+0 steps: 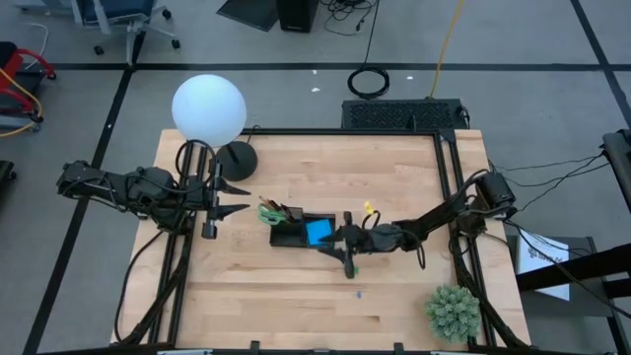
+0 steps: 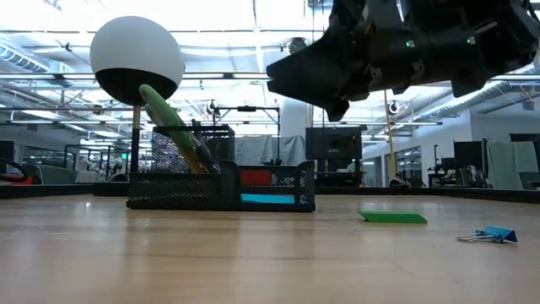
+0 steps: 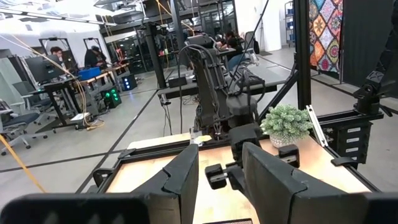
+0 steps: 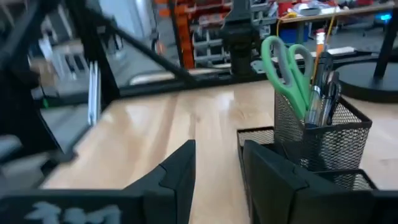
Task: Pick and place office supplies into organizer
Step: Put the green eraser into the black desk organizer
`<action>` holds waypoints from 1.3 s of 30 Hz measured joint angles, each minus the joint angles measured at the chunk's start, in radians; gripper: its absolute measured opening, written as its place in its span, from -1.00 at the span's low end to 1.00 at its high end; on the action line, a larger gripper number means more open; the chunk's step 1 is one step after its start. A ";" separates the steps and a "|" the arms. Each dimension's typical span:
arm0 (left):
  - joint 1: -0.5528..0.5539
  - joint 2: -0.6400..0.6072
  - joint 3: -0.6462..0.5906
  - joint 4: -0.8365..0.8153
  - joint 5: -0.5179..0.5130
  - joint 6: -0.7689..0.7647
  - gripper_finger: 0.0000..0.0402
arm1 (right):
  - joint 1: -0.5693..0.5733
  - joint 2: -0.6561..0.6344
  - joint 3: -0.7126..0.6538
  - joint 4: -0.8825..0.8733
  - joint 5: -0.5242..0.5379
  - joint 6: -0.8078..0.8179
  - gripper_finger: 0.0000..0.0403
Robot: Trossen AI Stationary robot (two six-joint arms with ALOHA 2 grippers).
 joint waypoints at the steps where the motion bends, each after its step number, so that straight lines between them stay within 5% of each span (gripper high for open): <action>1: 0.000 0.000 0.000 0.000 0.000 0.000 -0.35 | 0.000 -0.007 0.001 -0.022 -0.005 -0.029 -0.34; 13: 0.000 0.000 0.000 0.000 0.000 0.019 -0.35 | 0.024 -0.194 0.196 -0.838 -0.021 -0.095 -0.02; 24: 0.000 0.000 0.000 -0.001 0.000 0.017 -0.35 | 0.075 -0.206 0.418 -1.407 -0.048 -0.010 0.07; 39: 0.000 0.000 0.000 0.000 0.000 0.018 -0.35 | 0.094 -0.174 0.448 -1.602 -0.159 0.122 0.06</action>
